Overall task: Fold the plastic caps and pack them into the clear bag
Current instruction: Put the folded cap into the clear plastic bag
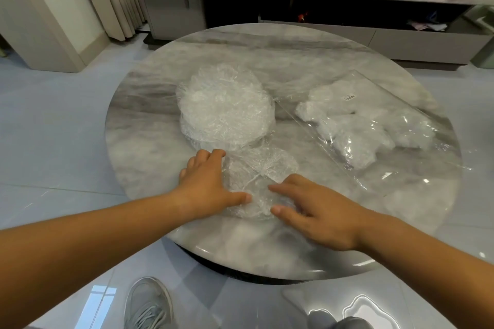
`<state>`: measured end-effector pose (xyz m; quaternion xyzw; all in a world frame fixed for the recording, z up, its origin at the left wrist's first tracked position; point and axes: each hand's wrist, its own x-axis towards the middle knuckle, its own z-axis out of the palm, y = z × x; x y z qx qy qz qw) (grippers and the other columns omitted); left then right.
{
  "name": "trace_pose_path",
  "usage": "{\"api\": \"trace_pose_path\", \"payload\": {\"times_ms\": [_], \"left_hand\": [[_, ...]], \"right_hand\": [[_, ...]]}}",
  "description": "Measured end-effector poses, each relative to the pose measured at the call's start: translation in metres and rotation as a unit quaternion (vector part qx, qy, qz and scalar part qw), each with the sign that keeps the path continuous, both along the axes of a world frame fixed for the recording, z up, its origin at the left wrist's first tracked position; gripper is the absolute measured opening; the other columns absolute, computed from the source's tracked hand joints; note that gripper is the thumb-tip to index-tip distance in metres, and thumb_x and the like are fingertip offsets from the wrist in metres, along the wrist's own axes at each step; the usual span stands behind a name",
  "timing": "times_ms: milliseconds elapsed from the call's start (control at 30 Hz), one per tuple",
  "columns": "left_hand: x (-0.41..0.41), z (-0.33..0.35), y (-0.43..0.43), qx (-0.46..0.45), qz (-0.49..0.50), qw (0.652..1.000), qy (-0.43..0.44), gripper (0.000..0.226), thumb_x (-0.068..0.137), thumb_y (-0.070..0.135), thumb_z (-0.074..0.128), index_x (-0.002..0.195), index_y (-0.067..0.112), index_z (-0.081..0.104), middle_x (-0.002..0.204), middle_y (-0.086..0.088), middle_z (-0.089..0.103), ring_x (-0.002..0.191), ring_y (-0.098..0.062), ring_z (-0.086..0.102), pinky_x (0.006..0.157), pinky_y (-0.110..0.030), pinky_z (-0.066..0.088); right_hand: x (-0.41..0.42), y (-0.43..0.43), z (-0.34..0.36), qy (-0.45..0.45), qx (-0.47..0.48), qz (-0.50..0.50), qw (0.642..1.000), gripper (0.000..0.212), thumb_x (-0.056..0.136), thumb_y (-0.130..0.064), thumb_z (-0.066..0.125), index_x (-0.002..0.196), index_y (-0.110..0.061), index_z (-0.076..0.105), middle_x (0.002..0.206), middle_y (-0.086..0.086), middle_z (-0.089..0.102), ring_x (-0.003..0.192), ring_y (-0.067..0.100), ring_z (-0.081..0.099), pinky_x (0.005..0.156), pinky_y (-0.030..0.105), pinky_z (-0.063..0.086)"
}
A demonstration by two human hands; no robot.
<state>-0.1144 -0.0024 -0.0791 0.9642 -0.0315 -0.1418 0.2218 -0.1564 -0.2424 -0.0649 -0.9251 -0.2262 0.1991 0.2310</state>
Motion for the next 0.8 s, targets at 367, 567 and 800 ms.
{"api": "trace_pose_path", "payload": {"times_ms": [367, 567, 800], "left_hand": [[-0.007, -0.007, -0.004, -0.043, -0.067, 0.997, -0.004, 0.12, 0.062, 0.064, 0.084, 0.155, 0.033, 0.015, 0.139, 0.005, 0.034, 0.135, -0.017, 0.033, 0.115, -0.036, 0.025], [-0.008, -0.009, -0.004, -0.036, -0.069, 0.997, -0.012, 0.124, 0.061, 0.068, 0.081, 0.156, 0.033, 0.01, 0.141, 0.005, 0.028, 0.137, -0.017, 0.028, 0.114, -0.033, 0.02], [-0.001, -0.002, -0.003, -0.016, -0.055, 0.998, 0.017, 0.123, 0.058, 0.068, 0.082, 0.154, 0.035, 0.013, 0.14, 0.004, 0.026, 0.138, -0.02, 0.026, 0.114, -0.033, 0.024]], "right_hand": [[0.048, 0.008, 0.007, 0.131, 0.249, -0.276, 0.919, 0.047, 0.102, -0.056, 0.042, 0.105, -0.025, 0.078, 0.135, -0.008, 0.062, 0.127, 0.01, 0.053, 0.109, 0.034, 0.038], [0.041, 0.011, 0.015, 0.116, 0.333, -0.286, 0.891, 0.052, 0.105, -0.046, 0.041, 0.094, -0.015, 0.081, 0.099, -0.001, 0.079, 0.1, 0.014, 0.072, 0.107, 0.04, 0.049], [-0.013, 0.01, 0.016, 0.008, 0.217, -0.071, 0.973, 0.058, 0.093, -0.062, 0.038, 0.106, -0.02, 0.076, 0.107, -0.012, 0.073, 0.107, 0.004, 0.065, 0.097, 0.027, 0.048]]}}
